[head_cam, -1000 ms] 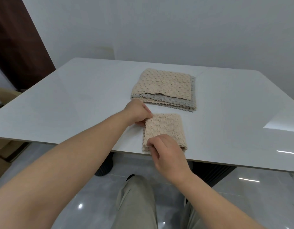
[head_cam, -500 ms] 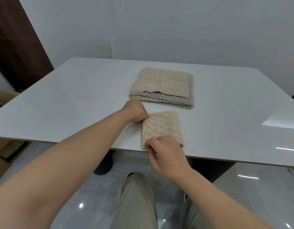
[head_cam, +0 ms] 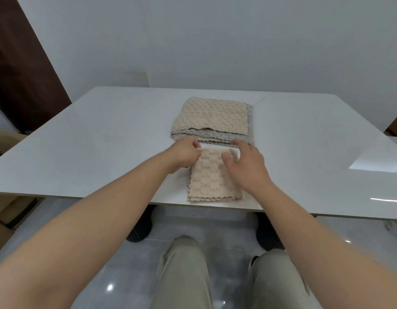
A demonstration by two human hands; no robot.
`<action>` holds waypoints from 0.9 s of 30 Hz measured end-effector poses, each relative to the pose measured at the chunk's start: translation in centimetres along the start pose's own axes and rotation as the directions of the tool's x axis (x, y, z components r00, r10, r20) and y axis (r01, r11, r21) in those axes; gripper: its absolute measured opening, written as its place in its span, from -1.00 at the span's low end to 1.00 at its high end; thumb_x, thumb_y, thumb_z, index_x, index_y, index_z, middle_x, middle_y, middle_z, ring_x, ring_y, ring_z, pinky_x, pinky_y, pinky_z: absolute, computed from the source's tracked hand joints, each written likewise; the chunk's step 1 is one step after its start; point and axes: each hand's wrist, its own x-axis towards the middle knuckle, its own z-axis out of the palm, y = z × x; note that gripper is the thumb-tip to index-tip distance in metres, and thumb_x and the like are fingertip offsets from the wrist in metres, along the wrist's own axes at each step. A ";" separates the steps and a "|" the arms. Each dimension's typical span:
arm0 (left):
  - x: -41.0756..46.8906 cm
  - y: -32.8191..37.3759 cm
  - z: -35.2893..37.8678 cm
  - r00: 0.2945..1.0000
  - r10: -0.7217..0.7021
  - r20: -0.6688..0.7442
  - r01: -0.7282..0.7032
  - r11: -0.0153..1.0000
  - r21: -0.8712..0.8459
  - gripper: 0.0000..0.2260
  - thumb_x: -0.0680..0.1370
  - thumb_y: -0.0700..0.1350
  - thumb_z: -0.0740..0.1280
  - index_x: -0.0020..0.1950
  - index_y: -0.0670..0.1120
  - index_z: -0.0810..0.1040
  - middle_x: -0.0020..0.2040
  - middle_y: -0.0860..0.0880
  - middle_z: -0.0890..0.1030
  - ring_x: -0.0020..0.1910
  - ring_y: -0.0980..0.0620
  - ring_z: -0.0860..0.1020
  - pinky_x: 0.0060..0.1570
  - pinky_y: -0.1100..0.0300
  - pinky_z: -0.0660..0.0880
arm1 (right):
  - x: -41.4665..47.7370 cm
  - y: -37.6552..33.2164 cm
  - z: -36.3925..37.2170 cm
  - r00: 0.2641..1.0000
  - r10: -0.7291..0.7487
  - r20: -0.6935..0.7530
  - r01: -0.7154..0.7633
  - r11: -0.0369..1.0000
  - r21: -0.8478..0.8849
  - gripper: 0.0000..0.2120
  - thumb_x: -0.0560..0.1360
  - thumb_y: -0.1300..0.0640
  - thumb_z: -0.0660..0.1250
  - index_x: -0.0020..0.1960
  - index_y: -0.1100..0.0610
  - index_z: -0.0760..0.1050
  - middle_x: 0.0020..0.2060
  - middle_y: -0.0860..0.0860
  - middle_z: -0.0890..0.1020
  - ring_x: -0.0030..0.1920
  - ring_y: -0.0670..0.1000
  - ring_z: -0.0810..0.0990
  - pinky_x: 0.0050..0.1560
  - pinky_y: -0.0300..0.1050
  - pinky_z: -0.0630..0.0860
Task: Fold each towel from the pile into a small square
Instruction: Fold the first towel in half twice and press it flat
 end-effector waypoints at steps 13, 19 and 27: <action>-1.9 1.7 -1.1 0.899 0.114 -0.423 -0.278 0.894 -0.350 -0.83 0.64 -0.23 0.21 0.14 0.03 0.43 0.07 0.04 0.55 -0.07 0.12 0.53 -0.12 0.24 0.45 | 0.6 -1.4 -3.9 0.969 -0.101 0.225 0.009 0.927 0.376 -0.76 0.46 -0.12 0.51 -0.04 0.01 0.58 -0.20 -0.06 0.56 -0.22 -0.09 0.49 -0.14 -0.13 0.49; -2.0 1.6 -2.3 0.861 0.205 -0.465 -0.354 0.898 -0.259 -0.80 0.60 -0.26 0.25 -0.07 0.03 0.36 -0.10 0.03 0.51 -0.20 0.09 0.44 -0.20 0.23 0.39 | -1.0 -2.2 -4.8 0.899 -0.265 0.348 0.218 0.961 0.170 -0.70 0.53 -0.29 0.33 -0.02 -0.08 0.65 -0.14 -0.15 0.66 -0.21 -0.15 0.60 -0.13 -0.17 0.54; -1.7 0.7 -3.4 0.918 0.125 -0.377 -0.281 0.876 -0.393 -0.68 0.47 -0.35 0.32 -0.25 0.01 0.28 -0.13 -0.05 0.57 -0.14 -0.02 0.50 -0.11 0.09 0.41 | -2.0 -4.5 -5.4 0.885 -0.322 0.337 0.295 0.947 0.131 -0.37 0.60 -0.31 0.16 -0.16 0.30 0.46 -0.37 0.05 0.42 -0.37 -0.01 0.40 -0.24 -0.04 0.44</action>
